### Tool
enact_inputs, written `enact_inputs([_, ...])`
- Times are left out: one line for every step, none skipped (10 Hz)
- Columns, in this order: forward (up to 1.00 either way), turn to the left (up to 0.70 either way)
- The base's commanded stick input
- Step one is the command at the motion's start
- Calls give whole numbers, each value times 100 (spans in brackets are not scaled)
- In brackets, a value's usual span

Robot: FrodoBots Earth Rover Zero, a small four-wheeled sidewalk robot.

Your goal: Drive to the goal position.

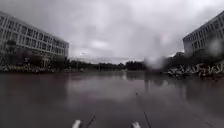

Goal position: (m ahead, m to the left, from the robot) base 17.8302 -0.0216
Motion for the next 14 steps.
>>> enact_inputs([70, 0])
enact_inputs([70, 0])
enact_inputs([70, 0])
enact_inputs([70, 0])
enact_inputs([70, 0])
enact_inputs([70, 0])
enact_inputs([70, 0])
enact_inputs([70, 0])
enact_inputs([70, 0])
enact_inputs([70, 0])
enact_inputs([70, 0])
enact_inputs([70, 0])
enact_inputs([70, 0])
enact_inputs([70, 0])
